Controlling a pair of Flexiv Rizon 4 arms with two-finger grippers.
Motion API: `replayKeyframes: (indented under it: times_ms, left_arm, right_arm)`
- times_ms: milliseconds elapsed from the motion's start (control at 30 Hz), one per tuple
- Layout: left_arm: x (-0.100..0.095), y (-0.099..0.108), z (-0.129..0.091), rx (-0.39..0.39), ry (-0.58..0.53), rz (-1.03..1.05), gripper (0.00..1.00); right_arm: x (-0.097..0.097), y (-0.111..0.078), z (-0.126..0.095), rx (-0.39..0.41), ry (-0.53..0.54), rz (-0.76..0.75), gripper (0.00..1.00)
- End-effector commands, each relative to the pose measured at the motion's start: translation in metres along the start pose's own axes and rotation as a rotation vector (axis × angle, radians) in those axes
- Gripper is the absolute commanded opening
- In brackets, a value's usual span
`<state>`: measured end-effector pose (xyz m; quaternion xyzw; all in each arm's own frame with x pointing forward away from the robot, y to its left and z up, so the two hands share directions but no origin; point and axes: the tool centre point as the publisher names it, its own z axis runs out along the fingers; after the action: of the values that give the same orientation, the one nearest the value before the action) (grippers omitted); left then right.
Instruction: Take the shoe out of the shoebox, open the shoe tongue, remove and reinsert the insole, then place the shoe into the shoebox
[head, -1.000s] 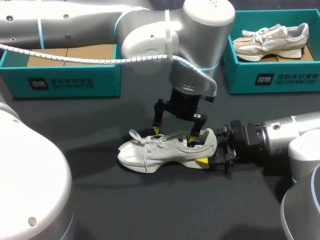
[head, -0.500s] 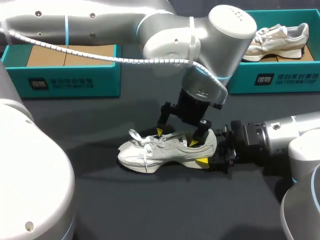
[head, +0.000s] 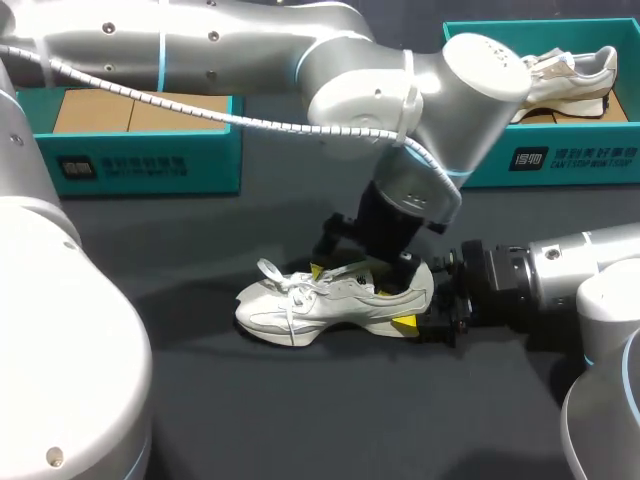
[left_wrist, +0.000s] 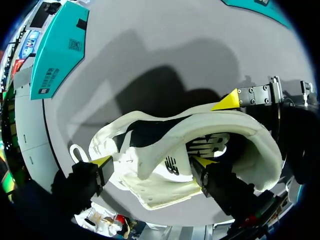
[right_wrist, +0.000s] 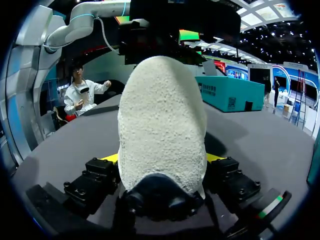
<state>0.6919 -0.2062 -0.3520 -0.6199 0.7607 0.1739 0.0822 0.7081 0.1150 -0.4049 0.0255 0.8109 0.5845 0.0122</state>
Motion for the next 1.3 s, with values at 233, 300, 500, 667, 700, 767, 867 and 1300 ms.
replayKeyframes:
  times_ms: [233,300,500,667,700,767,867,1300]
  left_arm:
    - [-0.016,0.008,-0.004,-0.007,-0.008,-0.022,0.76]
    - [-0.018,0.009,-0.005,-0.006,-0.01,-0.024,0.67]
    - [-0.021,0.008,-0.008,-0.002,-0.003,-0.033,0.6]
    - [-0.022,0.007,-0.013,0.011,0.02,-0.035,0.47]
    - [-0.021,0.007,-0.014,0.012,0.022,-0.035,0.45]
    - [-0.021,0.007,-0.015,0.015,0.025,-0.035,0.42]
    - [-0.02,0.006,-0.017,0.019,0.03,-0.033,0.38]
    - [-0.014,0.005,-0.023,0.038,0.075,-0.007,0.0]
  right_arm:
    - [0.0,0.001,0.0,0.004,0.0,0.001,0.0]
    - [0.0,0.001,0.0,0.004,0.0,0.001,0.0]
    - [0.0,0.001,0.0,0.004,0.0,0.001,0.0]
    - [0.0,0.001,0.0,0.004,0.0,0.001,0.0]
    - [0.0,0.001,0.0,0.004,0.0,0.001,0.0]
    - [0.0,0.001,0.0,0.004,0.0,0.001,0.0]
    - [0.0,0.001,0.0,0.004,0.0,0.001,0.0]
    - [0.0,0.001,0.0,0.004,0.0,0.001,0.0]
